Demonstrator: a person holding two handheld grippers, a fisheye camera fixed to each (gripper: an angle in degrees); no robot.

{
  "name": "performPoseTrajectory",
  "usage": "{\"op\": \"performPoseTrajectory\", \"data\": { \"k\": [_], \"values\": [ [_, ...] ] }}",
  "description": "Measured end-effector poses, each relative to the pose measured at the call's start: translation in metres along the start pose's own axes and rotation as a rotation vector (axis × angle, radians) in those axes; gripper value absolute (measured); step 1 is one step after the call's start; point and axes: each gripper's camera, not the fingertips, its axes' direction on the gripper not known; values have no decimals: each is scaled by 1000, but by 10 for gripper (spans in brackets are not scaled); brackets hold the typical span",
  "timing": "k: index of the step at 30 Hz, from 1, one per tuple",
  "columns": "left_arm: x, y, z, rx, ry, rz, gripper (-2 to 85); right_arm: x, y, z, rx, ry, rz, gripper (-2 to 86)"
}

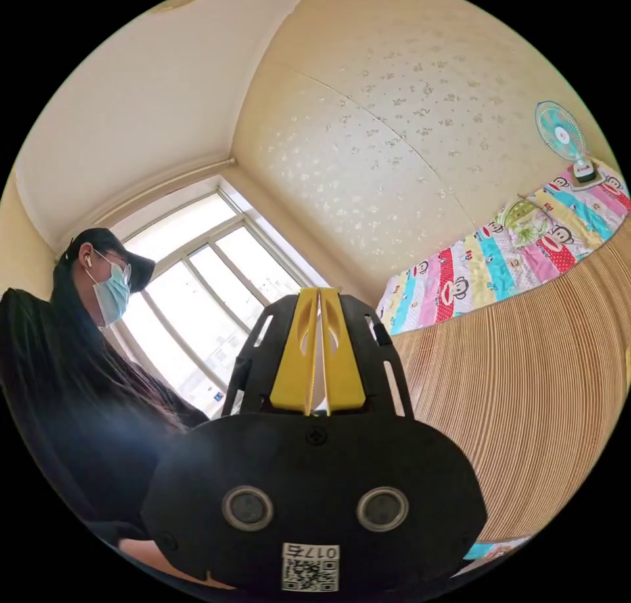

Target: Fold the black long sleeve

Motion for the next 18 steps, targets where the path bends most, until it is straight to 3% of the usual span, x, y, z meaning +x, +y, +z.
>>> {"op": "performPoseTrajectory", "data": {
  "k": [2, 3, 5, 7, 9, 11, 13, 15, 18],
  "values": [
    [-11, -5, 28, -117, -61, -64, 89, 1, -3, -18, 28, 40, 14, 2],
    [-17, 0, 26, -82, -108, -77, 71, 4, -5, -28, 45, 64, 27, 2],
    [-32, 10, 16, -43, -38, -141, 47, 8, -7, -38, 62, 70, 41, 2],
    [-65, 23, -4, -40, 220, -265, 24, 16, -4, -43, 53, 79, 49, 2],
    [-85, 37, -30, 14, 507, -235, 13, 26, 2, -45, 36, 100, 61, 2],
    [-97, 54, -69, 68, 755, -94, 3, 41, 9, -44, 13, 96, 82, 2],
    [-106, 83, -134, 129, 1135, 193, -2, 65, 24, -44, 15, 66, 124, 2],
    [-114, 104, -178, 160, 1388, 299, -5, 82, 37, -45, 51, 21, 153, 2],
    [-102, 120, -247, 262, 1540, 453, -6, 115, 57, -43, 108, -89, 199, 3]
  ]
}}
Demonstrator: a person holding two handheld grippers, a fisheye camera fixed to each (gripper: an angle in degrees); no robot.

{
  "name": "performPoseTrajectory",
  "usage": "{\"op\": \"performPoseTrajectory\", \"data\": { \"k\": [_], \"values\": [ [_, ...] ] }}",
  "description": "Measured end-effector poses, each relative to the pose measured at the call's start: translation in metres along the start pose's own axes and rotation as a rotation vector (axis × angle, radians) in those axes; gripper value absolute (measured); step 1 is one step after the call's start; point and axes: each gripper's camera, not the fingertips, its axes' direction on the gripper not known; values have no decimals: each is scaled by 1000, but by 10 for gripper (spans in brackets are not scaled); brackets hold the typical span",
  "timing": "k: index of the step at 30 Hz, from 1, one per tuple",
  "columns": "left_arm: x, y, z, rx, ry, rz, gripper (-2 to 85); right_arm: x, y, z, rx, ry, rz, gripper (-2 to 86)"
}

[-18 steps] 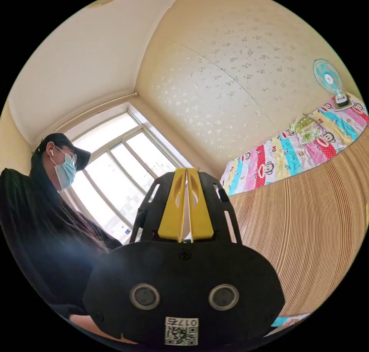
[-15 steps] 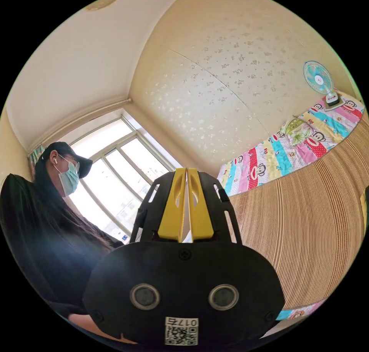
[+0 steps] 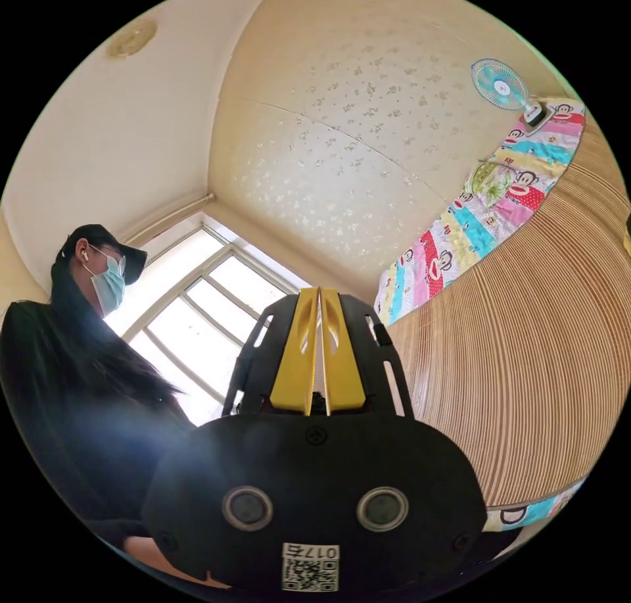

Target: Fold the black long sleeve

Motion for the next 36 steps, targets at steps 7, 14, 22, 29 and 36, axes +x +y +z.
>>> {"op": "performPoseTrajectory", "data": {
  "k": [7, 14, 22, 29, 36],
  "values": [
    [84, -58, 229, -646, 399, 252, -5, 55, 12, -38, 30, -135, 71, 4],
    [76, 11, 402, -774, 965, 226, -3, 37, -14, -109, 153, -85, -13, 6],
    [63, 122, 473, -672, 1428, 139, -3, -40, -105, -118, 65, -50, -259, 54],
    [66, 190, 486, -721, 1423, 126, -2, -118, -172, 3, -365, -121, -518, 176],
    [51, 248, 517, -766, 1423, 125, -2, -81, -138, 186, -927, -747, -239, 109]
  ]
}}
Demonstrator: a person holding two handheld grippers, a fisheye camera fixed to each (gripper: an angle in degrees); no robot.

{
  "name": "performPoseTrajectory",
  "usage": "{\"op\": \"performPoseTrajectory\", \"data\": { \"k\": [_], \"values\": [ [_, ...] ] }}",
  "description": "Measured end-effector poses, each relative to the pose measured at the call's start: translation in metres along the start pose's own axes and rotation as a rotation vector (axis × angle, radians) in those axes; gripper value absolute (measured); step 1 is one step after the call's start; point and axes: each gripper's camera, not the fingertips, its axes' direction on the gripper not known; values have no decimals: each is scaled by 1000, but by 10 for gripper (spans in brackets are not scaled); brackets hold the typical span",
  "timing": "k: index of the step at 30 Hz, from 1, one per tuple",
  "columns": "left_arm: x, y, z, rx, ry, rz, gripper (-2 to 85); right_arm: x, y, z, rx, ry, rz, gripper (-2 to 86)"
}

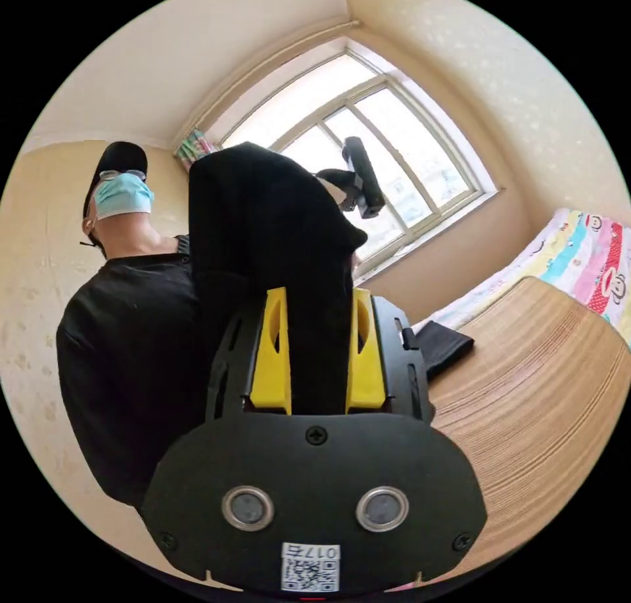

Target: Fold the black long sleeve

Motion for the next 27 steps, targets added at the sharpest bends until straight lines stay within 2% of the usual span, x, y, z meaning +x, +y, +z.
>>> {"op": "performPoseTrajectory", "data": {
  "k": [1, 3, 8, 11, 14, 17, 19, 21, 22, 27],
  "values": [
    [-7, 5, -3, 5, -11, -7, -2, 17, 0, 5, 55, -115, 20, 92],
    [-9, 11, -9, 9, -75, 5, -2, 32, 3, 10, 134, -182, 23, 78],
    [-17, 30, -22, 25, -194, 59, -2, 53, -10, 7, 190, -156, 111, 121],
    [-58, 45, -33, 59, -174, -23, -2, 44, -40, 9, 116, -62, 83, 165],
    [-122, 59, -37, 22, -224, -278, -3, 36, -72, 32, -53, -37, 28, 181],
    [-161, 68, -39, -96, -454, -430, -4, 38, -86, 57, -171, -105, 5, 126],
    [-169, 66, -34, -226, -632, -452, -5, 34, -85, 56, -104, 40, 36, 74],
    [-170, 64, -34, -277, -806, -480, -6, 25, -87, 47, -15, 220, 88, 64],
    [-170, 63, -37, -276, -921, -501, -6, 12, -91, 41, 27, 348, 78, 58],
    [-164, 70, -59, -170, -1232, -544, -5, -71, -127, 61, 93, 798, -135, 45]
  ]
}}
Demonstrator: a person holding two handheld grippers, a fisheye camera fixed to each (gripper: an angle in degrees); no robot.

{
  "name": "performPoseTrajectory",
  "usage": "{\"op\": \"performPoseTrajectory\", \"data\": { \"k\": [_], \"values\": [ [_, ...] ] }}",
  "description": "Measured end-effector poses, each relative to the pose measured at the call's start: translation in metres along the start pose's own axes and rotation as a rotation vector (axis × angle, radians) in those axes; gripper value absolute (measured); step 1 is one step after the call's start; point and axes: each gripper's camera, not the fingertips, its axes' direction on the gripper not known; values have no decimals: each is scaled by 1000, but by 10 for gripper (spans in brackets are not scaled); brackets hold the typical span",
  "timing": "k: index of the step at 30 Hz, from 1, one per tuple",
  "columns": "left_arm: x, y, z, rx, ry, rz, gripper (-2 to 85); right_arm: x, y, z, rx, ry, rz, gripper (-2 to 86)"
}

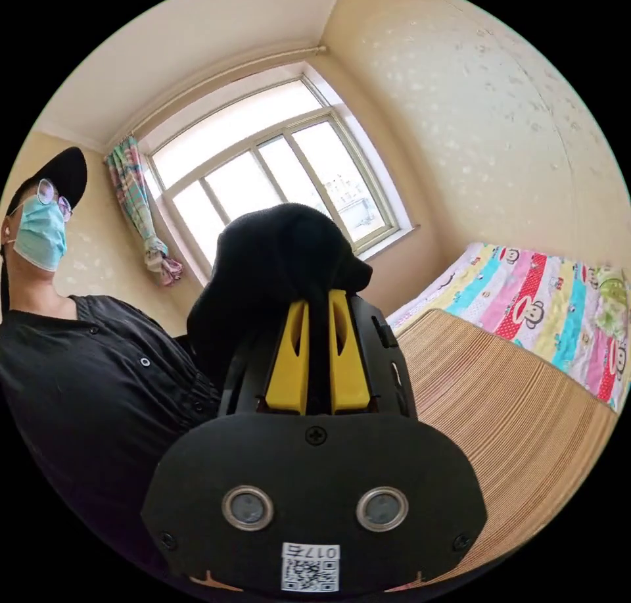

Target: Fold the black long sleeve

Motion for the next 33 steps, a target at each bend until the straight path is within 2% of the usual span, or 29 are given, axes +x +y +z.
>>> {"op": "performPoseTrajectory", "data": {
  "k": [2, 4, 7, 12, 17, 21, 22, 25, 29, 32, 33],
  "values": [
    [-7, 3, -1, 54, -99, -61, -2, -39, -13, -1, 5, 158, -109, 43],
    [-18, 11, -6, 189, -169, -153, 24, -79, -24, 4, -2, 356, -176, 41],
    [-20, 21, -9, 350, -186, -175, 116, -105, -29, 15, -22, 433, -197, 40],
    [3, 4, 40, 339, -260, -125, 149, -145, -35, 41, -96, 665, -234, 39],
    [34, -21, 123, 211, -395, -20, 150, -165, -47, 52, -143, 838, -171, 38],
    [39, -33, 178, 135, -628, -79, 164, -198, -47, 74, -245, 1005, -260, 39],
    [40, -36, 189, 140, -715, -94, 166, -203, -43, 82, -275, 1017, -283, 40],
    [33, -40, 210, 172, -828, -93, 154, -205, -29, 85, -289, 970, -257, 43],
    [6, -39, 220, 137, -792, -156, 42, -183, -6, 50, -241, 836, -101, 49],
    [-8, -41, 198, 160, -527, -176, 21, -169, 21, -4, -141, 702, -43, 57],
    [-11, -45, 185, 193, -370, -156, 15, -169, 34, -24, -121, 651, -90, 62]
  ]
}}
